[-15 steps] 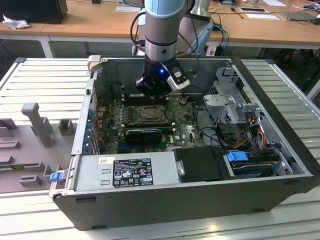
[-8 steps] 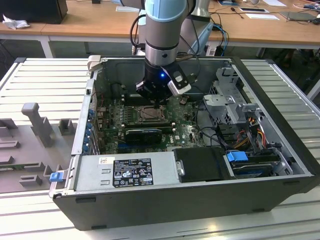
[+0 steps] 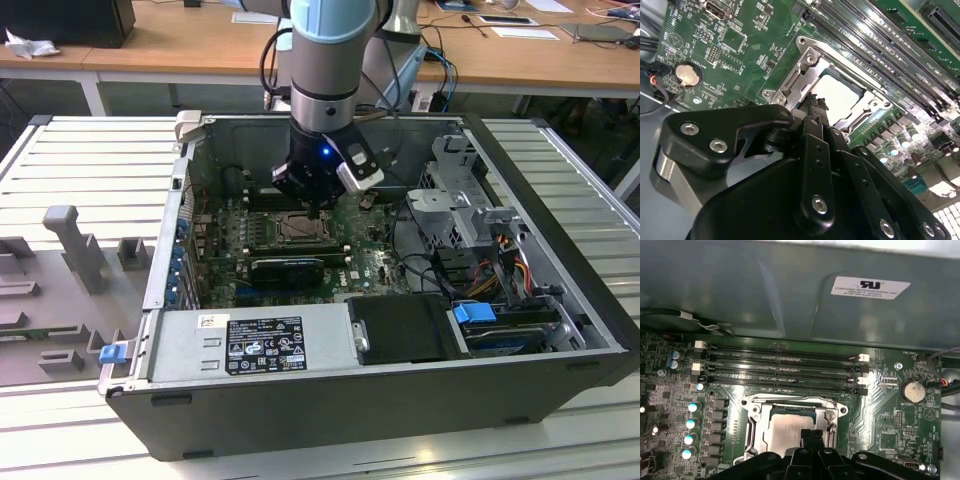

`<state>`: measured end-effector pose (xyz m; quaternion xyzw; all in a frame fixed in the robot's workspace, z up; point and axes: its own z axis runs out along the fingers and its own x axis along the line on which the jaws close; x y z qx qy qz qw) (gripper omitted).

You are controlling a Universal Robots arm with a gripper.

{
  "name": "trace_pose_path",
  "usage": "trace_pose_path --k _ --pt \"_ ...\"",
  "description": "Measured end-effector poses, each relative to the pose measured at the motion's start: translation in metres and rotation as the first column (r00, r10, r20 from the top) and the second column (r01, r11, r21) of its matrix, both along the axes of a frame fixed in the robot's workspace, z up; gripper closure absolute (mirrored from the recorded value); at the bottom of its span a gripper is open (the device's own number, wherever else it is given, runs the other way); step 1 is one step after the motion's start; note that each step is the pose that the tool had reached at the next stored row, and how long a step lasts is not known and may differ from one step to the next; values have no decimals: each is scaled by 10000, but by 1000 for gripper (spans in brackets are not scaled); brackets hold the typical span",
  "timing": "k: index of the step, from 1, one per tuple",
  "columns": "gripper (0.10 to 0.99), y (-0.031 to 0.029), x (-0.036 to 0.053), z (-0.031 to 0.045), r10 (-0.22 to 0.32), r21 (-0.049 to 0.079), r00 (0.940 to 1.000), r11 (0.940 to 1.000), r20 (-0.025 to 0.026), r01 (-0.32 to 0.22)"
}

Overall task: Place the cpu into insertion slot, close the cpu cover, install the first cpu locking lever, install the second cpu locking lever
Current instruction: 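Install the second cpu locking lever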

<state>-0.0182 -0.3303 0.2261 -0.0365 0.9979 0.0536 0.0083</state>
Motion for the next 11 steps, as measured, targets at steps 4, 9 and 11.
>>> trace_pose_path --k 4,9,11 --pt "980 -8 1 25 1 2 10000 10000 1 -1" --pt "980 -76 0 25 0 0 10000 10000 0 0" --pt "980 -112 0 24 -1 1 10000 10000 0 1"
